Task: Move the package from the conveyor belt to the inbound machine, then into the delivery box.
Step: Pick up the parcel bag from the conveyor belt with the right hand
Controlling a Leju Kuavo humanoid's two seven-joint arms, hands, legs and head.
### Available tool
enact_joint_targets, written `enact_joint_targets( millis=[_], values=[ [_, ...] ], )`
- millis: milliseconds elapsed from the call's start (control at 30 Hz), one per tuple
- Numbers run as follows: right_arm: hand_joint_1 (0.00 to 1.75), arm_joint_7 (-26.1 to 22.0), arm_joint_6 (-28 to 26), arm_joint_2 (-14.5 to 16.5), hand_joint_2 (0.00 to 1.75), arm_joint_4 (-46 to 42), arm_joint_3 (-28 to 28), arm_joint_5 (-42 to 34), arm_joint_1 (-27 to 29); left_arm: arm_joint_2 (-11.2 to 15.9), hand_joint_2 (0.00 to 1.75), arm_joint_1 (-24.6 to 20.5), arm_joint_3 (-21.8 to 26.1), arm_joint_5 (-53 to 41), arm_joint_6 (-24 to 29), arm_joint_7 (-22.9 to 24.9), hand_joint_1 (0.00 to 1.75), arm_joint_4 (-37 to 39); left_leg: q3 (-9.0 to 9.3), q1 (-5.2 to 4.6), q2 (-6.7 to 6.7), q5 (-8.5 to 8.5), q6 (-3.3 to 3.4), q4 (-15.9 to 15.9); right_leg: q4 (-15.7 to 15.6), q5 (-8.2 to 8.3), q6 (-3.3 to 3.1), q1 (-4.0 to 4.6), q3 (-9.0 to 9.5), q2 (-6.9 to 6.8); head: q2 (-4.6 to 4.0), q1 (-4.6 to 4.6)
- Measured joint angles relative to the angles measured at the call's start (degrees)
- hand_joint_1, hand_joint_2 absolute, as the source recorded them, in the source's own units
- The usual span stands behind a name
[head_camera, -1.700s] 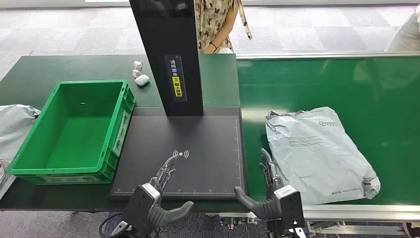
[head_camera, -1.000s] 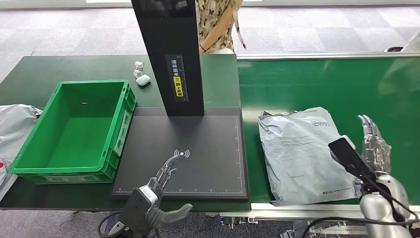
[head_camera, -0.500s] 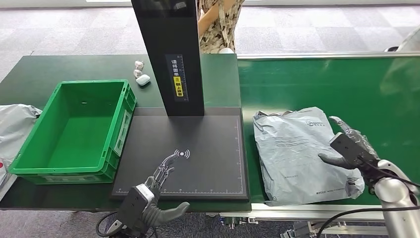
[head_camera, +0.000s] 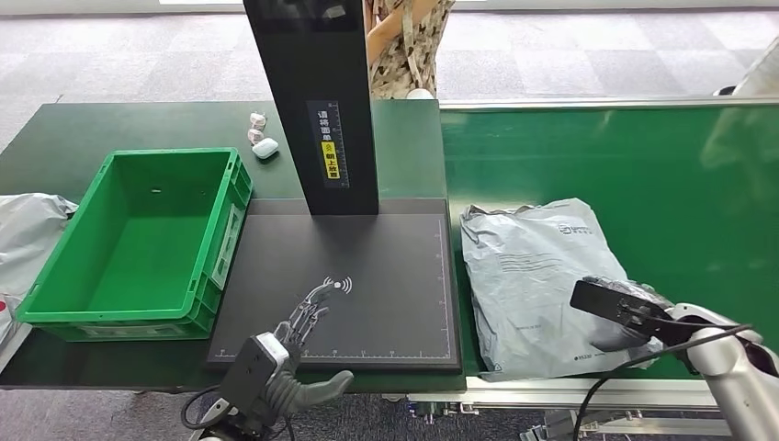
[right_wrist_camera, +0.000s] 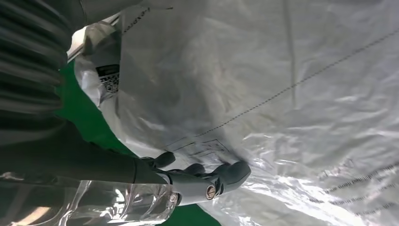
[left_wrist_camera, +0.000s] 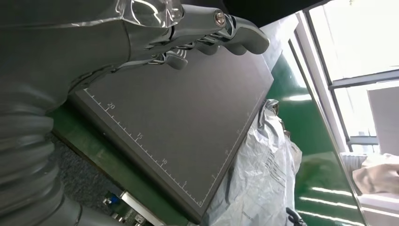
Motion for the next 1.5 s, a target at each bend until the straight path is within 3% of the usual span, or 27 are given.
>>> enact_joint_targets(
  millis=[233, 567, 1300, 1433, 1500],
  values=[
    [0.0, 2.75, 2.89, -3.32, 1.75, 4.3, 8.59, -1.78, -5.53, 0.05, 1.75, -1.28, -0.01, 0.9, -0.25, 0.39, 0.0, 1.07, 0.0, 0.0, -0.02, 0.04, 0.06, 0.0, 0.0, 0.0, 0.0, 0.0, 0.0, -0.02, 0.0, 0.01],
    [0.0, 2.37, -0.35, -3.57, 1.75, 10.85, 18.67, -1.51, -7.96, 0.22, 1.75, -2.15, -0.01, 1.83, -0.11, 0.44, 0.0, 2.41, 0.01, 0.0, -0.05, 0.04, 0.06, 0.0, 0.0, 0.0, 0.0, 0.01, 0.01, -0.05, 0.0, 0.01],
    [0.0, 4.55, -4.7, -1.92, 1.75, 10.91, 21.62, 4.03, -5.31, 0.7, 1.75, -2.79, -0.09, 2.42, 0.98, 0.31, 0.0, 3.36, 0.28, 0.0, -0.08, 0.04, 0.07, 0.01, -0.06, -0.02, 0.04, 0.01, 0.33, -0.12, 0.0, 0.01],
    [1.72, 4.55, -4.86, -1.21, 1.75, 10.81, 21.64, 4.58, -5.13, 0.84, 1.75, -2.89, -0.17, 2.45, 1.03, 0.3, 0.0, 3.66, 0.38, -0.01, -0.09, 0.04, 0.08, 0.02, -0.07, -0.02, 0.04, 0.01, 0.45, -0.14, 0.0, 0.01],
    [1.75, 4.57, -5.14, -0.99, 1.75, 10.81, 21.64, 5.02, -5.05, 0.84, 1.75, -2.97, -0.22, 2.49, 1.04, 0.3, 0.0, 3.68, 0.4, -0.01, -0.09, 0.04, 0.08, 0.02, -0.08, -0.02, 0.04, 0.01, 0.45, -0.14, 0.0, 0.0]
  ],
)
